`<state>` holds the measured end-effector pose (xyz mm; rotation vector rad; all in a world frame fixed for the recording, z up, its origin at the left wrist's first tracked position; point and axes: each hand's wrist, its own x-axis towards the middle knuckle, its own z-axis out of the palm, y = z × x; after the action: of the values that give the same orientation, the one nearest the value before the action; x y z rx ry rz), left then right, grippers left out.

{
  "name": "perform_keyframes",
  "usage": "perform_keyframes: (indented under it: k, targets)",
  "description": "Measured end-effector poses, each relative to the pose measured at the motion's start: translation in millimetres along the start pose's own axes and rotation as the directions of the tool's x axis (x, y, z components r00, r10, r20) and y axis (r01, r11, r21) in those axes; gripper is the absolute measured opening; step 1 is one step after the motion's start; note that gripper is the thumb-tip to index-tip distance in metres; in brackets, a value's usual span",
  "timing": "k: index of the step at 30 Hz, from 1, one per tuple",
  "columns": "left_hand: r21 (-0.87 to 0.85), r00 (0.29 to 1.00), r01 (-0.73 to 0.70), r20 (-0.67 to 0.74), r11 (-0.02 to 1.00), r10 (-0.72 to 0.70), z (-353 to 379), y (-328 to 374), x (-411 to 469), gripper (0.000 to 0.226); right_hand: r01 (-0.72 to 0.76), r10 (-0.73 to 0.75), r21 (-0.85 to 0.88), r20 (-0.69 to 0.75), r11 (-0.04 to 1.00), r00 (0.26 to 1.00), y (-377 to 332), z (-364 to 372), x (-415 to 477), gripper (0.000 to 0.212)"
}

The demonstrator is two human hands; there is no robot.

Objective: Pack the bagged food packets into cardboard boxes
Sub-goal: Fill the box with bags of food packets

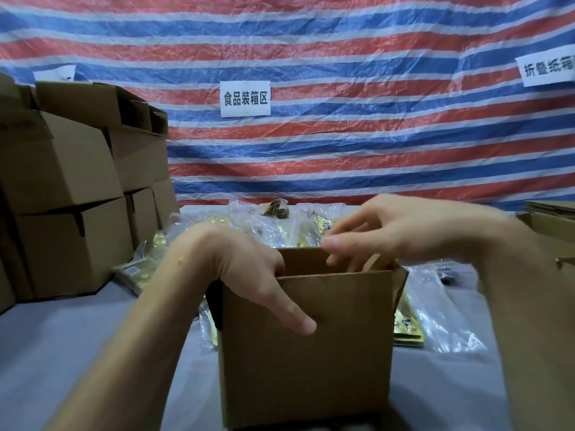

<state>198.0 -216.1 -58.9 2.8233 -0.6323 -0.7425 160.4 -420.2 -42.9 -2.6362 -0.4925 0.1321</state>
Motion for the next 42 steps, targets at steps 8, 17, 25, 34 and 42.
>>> perform_keyframes:
  k: [8, 17, 25, 34, 42]
  targets:
    - [-0.009, 0.996, -0.05, -0.072, 0.999, 0.049, 2.4, -1.9, -3.1, 0.053, -0.395, 0.403, 0.085, -0.26, 0.915, 0.877, 90.7, -19.9, 9.2, 0.04]
    - [-0.107, 0.983, -0.128, -0.143, 0.986, 0.112, -1.0, -7.7, -2.9, 0.021, -0.73, 0.765, 0.233, -0.243, 0.642, 0.596, 164.2, 0.6, 18.0, 0.051]
    - [-0.087, 0.988, -0.103, -0.12, 0.991, 0.093, 0.4, -3.6, -5.0, 0.027, -0.717, 0.728, 0.135, -0.078, 0.684, 0.681, 157.8, 14.4, 20.7, 0.084]
    - [-0.001, 0.991, -0.098, -0.087, 0.995, 0.098, 2.5, 3.6, -10.1, 0.037, -0.748, 0.764, 0.164, -0.064, 0.643, 0.642, 172.5, 20.6, 27.7, 0.052]
    - [-0.011, 0.994, -0.089, -0.072, 0.996, 0.088, 4.2, 9.5, -12.5, 0.037, -0.507, 0.711, 0.566, -0.218, 0.65, 0.668, 137.0, -9.8, 18.3, 0.051]
